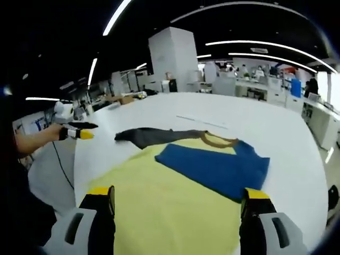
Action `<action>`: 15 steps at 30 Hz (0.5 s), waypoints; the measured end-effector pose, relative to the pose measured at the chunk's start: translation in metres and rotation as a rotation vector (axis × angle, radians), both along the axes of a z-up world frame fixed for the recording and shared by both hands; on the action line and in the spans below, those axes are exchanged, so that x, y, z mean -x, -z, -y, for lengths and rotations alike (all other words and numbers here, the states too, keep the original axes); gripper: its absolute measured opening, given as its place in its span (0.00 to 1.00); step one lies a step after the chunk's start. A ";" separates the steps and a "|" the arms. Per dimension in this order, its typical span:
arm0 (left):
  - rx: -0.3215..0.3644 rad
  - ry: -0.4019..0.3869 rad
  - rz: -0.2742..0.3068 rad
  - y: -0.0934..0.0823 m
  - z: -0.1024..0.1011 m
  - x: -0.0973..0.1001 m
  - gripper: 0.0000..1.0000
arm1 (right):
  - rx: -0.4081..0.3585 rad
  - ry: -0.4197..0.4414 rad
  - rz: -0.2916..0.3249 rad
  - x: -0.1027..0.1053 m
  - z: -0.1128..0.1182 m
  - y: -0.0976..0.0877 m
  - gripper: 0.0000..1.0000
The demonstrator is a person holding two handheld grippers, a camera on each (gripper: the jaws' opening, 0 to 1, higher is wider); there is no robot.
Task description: Fold the garment on the visible template until the final outline fits inside the template.
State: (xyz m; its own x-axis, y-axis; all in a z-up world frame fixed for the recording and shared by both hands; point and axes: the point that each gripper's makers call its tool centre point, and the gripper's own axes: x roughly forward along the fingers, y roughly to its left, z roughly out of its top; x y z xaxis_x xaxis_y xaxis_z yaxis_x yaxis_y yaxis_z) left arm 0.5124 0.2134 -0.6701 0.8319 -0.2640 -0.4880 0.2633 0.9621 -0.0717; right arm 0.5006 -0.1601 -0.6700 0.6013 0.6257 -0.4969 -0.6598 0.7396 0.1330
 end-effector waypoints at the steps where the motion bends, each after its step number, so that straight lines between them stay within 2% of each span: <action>1: -0.007 -0.003 -0.003 -0.001 -0.001 -0.003 0.83 | 0.000 -0.001 0.001 0.001 0.000 0.000 0.98; 3: -0.017 -0.021 0.022 -0.006 -0.004 -0.009 0.83 | 0.002 -0.011 0.002 0.004 -0.002 -0.003 0.97; 7: -0.001 -0.045 0.020 -0.005 -0.007 -0.018 0.81 | -0.036 0.003 -0.014 0.005 -0.004 -0.005 0.94; 10: 0.000 -0.072 0.024 -0.004 -0.013 -0.025 0.74 | -0.052 0.003 -0.020 0.007 -0.005 -0.006 0.94; 13: 0.039 -0.104 0.030 -0.005 -0.020 -0.033 0.70 | -0.050 0.008 -0.027 0.008 -0.003 -0.005 0.93; 15: 0.032 -0.140 0.026 -0.001 -0.028 -0.039 0.66 | -0.041 0.011 -0.027 0.009 -0.002 -0.004 0.92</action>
State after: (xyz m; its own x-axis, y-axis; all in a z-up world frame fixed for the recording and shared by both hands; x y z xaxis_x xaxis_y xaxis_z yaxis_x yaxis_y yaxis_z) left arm 0.5512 0.2415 -0.6686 0.8742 -0.1595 -0.4586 0.1285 0.9868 -0.0983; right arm 0.4920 -0.1581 -0.6658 0.5952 0.6394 -0.4868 -0.6472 0.7405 0.1813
